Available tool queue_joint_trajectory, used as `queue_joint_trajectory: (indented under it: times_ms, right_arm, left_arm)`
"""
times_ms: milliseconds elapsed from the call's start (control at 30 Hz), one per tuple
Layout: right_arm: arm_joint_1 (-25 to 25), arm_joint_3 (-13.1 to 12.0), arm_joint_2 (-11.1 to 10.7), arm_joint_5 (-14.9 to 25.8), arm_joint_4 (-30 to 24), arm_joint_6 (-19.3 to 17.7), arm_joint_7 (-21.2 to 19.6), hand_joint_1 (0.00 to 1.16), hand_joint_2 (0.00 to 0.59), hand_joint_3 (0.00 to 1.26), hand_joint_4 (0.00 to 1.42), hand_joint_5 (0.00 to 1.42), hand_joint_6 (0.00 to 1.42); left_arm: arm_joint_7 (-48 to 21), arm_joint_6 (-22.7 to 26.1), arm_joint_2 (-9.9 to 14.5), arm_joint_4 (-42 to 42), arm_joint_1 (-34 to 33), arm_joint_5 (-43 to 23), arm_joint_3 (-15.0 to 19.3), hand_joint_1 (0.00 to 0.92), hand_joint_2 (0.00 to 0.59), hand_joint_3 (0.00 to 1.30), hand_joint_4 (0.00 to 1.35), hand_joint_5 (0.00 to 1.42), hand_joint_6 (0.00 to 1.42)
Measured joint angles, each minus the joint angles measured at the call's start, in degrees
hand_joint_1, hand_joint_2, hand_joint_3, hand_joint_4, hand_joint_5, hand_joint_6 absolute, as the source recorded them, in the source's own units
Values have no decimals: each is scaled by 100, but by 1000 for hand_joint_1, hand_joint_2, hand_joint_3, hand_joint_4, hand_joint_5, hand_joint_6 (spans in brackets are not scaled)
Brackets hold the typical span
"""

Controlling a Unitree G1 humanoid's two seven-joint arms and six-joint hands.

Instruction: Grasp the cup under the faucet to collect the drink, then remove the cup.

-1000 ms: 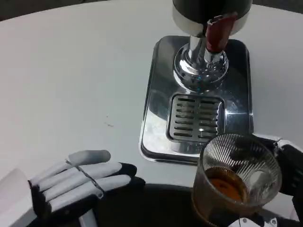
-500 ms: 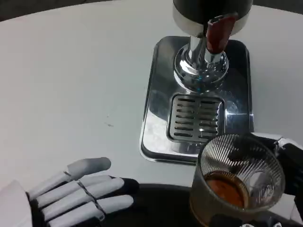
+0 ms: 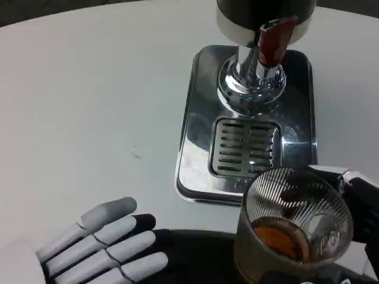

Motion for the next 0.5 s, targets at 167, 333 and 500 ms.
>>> queue_joint_trajectory:
  times_ms: [167, 333, 500]
  right_arm:
    - [-52, -1, -4, 3, -3, 58, 61, 980, 122, 818, 856, 1048, 1094]
    - [-129, 4, -3, 3, -3, 123, 96, 980, 122, 818, 856, 1048, 1094]
    - [-249, 10, -2, 3, -3, 183, 99, 980, 122, 818, 856, 1048, 1094]
  left_arm:
    - [0, -45, 87, 6, -19, 5, 47, 0, 92, 117, 0, 25, 0]
    - [0, -41, 103, 38, -97, 8, 60, 0, 92, 109, 0, 22, 0]
    - [0, 39, 126, 60, -147, 9, 59, 0, 92, 102, 0, 20, 0]
